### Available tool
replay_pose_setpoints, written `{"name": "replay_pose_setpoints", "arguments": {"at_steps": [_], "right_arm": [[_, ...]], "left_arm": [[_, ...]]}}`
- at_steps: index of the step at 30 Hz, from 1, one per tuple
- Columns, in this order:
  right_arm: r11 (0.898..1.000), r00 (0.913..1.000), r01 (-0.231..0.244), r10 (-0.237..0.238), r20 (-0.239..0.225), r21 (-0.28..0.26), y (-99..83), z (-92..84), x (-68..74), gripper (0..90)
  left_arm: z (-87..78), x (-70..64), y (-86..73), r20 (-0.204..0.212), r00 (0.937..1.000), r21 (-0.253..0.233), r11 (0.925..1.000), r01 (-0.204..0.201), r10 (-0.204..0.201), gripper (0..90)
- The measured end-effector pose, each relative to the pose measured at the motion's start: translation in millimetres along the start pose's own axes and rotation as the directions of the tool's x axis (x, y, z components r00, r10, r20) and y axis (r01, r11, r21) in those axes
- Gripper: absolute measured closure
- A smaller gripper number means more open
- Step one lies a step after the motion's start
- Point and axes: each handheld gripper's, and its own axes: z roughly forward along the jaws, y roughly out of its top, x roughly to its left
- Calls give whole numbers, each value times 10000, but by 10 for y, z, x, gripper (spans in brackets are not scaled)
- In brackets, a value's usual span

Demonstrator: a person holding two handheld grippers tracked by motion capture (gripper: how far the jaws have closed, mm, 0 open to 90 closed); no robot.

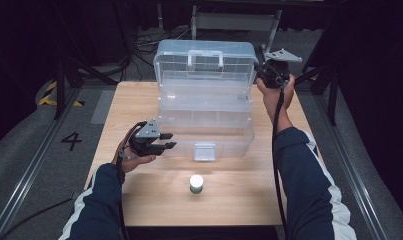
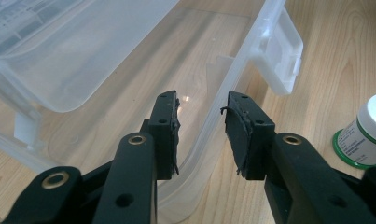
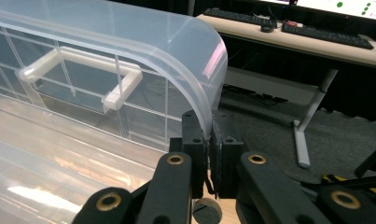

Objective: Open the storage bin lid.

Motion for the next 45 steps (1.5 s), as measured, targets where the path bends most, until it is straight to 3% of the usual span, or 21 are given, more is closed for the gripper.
{"name": "replay_pose_setpoints", "arguments": {"at_steps": [45], "right_arm": [[9920,9981,-229,297,-531,1244,248,538,-228,854]], "left_arm": [[17,-1,-7,74,9997,-247,9995,215,-213,660]]}}
